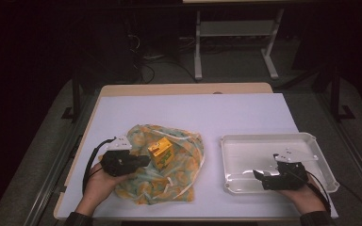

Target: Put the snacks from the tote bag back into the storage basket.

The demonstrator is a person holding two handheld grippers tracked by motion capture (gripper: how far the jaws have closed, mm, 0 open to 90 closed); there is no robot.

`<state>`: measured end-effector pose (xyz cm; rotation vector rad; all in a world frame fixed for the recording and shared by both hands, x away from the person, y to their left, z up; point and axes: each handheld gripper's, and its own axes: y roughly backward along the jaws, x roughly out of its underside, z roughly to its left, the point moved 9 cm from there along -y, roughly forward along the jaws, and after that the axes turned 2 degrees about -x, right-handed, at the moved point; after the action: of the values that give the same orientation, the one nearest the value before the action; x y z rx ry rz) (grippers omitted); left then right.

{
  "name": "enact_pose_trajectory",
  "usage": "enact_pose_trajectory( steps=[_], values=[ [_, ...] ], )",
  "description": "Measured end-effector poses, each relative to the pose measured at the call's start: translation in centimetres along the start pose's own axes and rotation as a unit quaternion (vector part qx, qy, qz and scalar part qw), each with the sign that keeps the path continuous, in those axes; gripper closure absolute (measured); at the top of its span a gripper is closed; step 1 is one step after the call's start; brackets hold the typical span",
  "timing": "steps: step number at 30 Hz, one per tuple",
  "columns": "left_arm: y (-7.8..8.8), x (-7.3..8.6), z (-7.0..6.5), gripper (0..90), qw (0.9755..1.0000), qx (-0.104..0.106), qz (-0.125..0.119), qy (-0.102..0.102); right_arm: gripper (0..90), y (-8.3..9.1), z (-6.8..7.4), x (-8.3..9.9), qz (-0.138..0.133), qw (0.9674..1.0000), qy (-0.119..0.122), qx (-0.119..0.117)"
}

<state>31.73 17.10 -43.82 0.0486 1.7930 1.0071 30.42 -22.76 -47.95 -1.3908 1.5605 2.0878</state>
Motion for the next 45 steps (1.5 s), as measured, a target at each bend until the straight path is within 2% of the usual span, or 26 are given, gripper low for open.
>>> enact_pose_trajectory(
  steps=[8,14,20,26,27,34,37,42,45],
  values=[
    [0.8,0.4,0.4,58.2,1.0,-0.004,0.008,0.001,5.8,-0.1,0.2,0.0,0.002,1.0,-0.001,-0.002],
    [0.8,0.4,0.6,40.3,0.9998,-0.013,0.014,0.005,5.8,-0.1,0.2,0.0,0.003,1.0,-0.001,-0.003],
    [0.7,0.1,1.0,25.1,0.9993,-0.03,0.02,-0.002,5.7,-0.2,0.2,0.1,0.003,1.0,-0.001,-0.004],
    [0.4,-0.6,0.7,20.3,0.9992,-0.033,0.022,-0.005,5.8,-0.2,0.2,0.1,0.006,1.0,-0.001,-0.005],
    [0.2,-1.0,0.6,20.2,0.9991,-0.033,0.023,-0.01,5.8,-0.2,0.2,0.1,0.006,1.0,-0.001,-0.005],
    [-0.7,-2.0,0.1,20.0,0.9991,-0.034,0.023,-0.01,5.8,-0.2,0.2,0.1,0.006,1.0,-0.001,-0.005],
    [-1.0,-2.2,0.1,19.8,0.9988,-0.037,0.029,-0.017,5.8,-0.2,0.2,0.1,0.006,1.0,-0.002,-0.005],
    [-1.6,-2.7,0.0,19.6,0.9987,-0.039,0.029,-0.014,5.7,-0.2,0.2,0.1,0.005,1.0,-0.002,-0.005],
    [-2.0,-3.1,0.0,19.6,0.9984,-0.043,0.031,-0.02,5.8,-0.2,0.2,0.1,0.006,1.0,-0.002,-0.004]
  ],
)
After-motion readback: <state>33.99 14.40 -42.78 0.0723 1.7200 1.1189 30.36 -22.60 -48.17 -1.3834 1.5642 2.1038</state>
